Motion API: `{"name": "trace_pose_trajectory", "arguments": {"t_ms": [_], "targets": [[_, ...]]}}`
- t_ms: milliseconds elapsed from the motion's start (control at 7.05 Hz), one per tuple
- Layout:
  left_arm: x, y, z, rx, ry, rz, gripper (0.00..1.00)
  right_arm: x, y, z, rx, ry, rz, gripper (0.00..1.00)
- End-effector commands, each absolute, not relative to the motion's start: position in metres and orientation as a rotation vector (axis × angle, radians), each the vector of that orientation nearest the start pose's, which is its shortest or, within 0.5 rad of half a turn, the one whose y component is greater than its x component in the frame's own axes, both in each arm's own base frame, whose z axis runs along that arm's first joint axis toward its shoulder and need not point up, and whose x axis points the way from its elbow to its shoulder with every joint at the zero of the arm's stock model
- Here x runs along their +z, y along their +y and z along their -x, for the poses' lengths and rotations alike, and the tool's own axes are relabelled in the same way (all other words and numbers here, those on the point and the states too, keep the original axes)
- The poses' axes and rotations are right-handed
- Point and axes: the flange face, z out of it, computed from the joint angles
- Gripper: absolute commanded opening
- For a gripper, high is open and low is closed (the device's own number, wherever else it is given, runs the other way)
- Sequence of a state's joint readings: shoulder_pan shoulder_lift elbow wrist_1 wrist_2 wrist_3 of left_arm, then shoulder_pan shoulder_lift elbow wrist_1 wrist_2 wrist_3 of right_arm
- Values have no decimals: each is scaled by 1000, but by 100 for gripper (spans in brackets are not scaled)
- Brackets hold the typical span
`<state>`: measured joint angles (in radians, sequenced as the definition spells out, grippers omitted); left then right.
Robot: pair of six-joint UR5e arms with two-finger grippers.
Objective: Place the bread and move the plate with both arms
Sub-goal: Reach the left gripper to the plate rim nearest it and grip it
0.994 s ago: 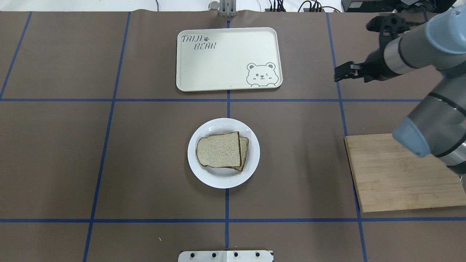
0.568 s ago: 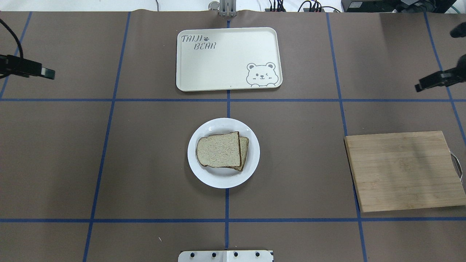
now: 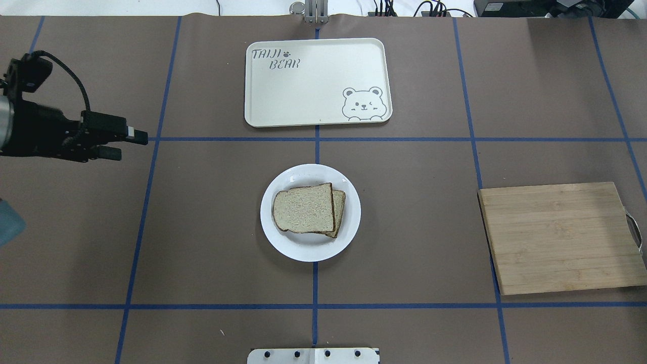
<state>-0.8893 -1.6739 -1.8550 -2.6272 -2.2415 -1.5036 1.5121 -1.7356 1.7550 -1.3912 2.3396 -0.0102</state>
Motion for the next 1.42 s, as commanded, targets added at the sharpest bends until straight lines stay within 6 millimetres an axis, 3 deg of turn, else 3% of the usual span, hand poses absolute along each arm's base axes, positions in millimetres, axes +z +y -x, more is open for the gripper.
{"name": "trace_pose_trajectory", "arguments": {"t_ms": [0, 284, 426, 568, 710, 994, 1277], "targets": [[351, -395, -353, -272, 1555, -142, 97, 640, -417, -57, -112, -773, -153, 100], [339, -360, -435, -336, 1578, -167, 88, 641, -415, -57, -112, -775, -153, 100], [339, -352, -466, -355, 1573, -151, 78, 640, -416, -57, -113, -775, -154, 100], [342, -337, -490, -360, 1573, -154, 74, 641, -415, -57, -113, -775, -154, 100], [353, -320, -509, -368, 1556, -156, 72, 641, -415, -57, -113, -773, -154, 100], [344, -308, -527, -420, 1585, -100, 59, 641, -415, -58, -112, -765, -154, 100], [343, -315, -546, -454, 1580, -98, 45, 641, -416, -58, -111, -765, -155, 100]]}}
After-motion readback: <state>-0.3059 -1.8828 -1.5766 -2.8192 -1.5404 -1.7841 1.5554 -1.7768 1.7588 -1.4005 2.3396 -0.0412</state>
